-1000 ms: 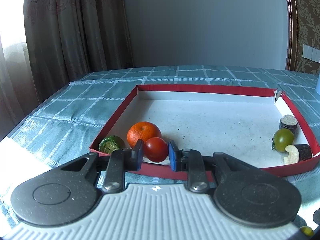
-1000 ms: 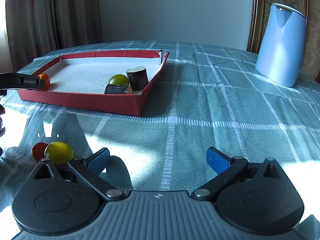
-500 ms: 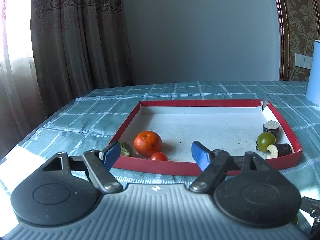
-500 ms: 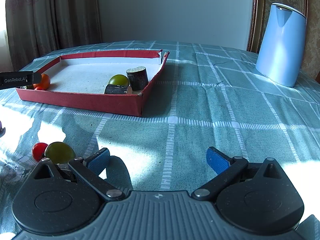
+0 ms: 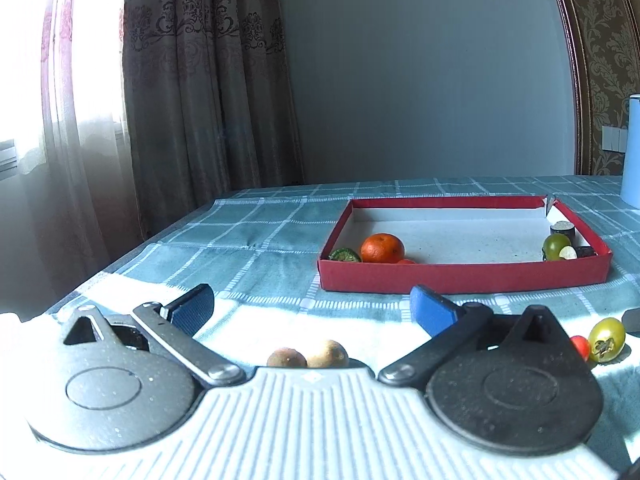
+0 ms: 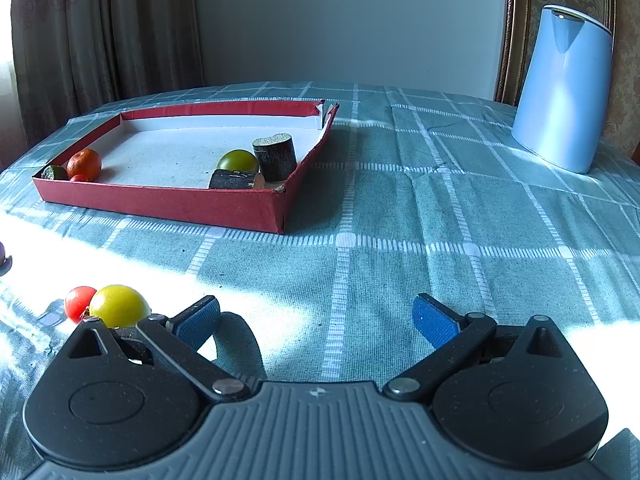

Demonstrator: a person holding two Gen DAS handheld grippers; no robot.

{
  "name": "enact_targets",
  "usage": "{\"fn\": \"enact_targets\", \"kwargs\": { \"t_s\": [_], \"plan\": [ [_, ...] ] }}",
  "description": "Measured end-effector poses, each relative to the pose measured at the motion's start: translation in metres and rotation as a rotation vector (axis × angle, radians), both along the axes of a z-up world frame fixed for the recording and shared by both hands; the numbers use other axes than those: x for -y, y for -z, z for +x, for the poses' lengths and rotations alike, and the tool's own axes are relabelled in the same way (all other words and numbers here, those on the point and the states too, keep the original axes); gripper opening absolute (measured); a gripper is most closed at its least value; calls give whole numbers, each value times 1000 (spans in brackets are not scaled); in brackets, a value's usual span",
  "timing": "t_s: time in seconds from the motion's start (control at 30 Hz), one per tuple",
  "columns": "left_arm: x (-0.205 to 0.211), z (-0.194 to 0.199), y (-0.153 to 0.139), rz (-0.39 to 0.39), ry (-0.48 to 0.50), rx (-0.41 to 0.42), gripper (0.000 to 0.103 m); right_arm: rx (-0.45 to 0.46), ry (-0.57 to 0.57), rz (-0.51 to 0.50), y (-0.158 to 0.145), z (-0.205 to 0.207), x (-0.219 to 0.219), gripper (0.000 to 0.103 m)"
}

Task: Organize fruits
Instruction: 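Move the right tool to the yellow tomato and grasp it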

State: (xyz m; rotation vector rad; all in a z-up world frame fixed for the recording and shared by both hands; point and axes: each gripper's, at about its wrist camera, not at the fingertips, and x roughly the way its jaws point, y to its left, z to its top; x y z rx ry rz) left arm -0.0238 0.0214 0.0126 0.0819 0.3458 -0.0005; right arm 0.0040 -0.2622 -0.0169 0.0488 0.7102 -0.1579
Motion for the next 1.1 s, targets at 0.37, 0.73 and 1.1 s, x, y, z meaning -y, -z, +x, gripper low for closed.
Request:
{"fn": "enact_targets", "kwargs": {
  "t_s": [0.37, 0.73, 1.1],
  "plan": [
    [-54, -4, 2, -280, -104, -8, 103, 216, -259, 33, -18, -34, -15, 103],
    [-47, 2, 2, -245, -114, -42, 103, 144, -464, -42, -14, -27, -49, 67],
    [-42, 7, 3, -209, -120, -65, 103, 87, -524, -10, -8, -13, -57, 42]
  ]
}}
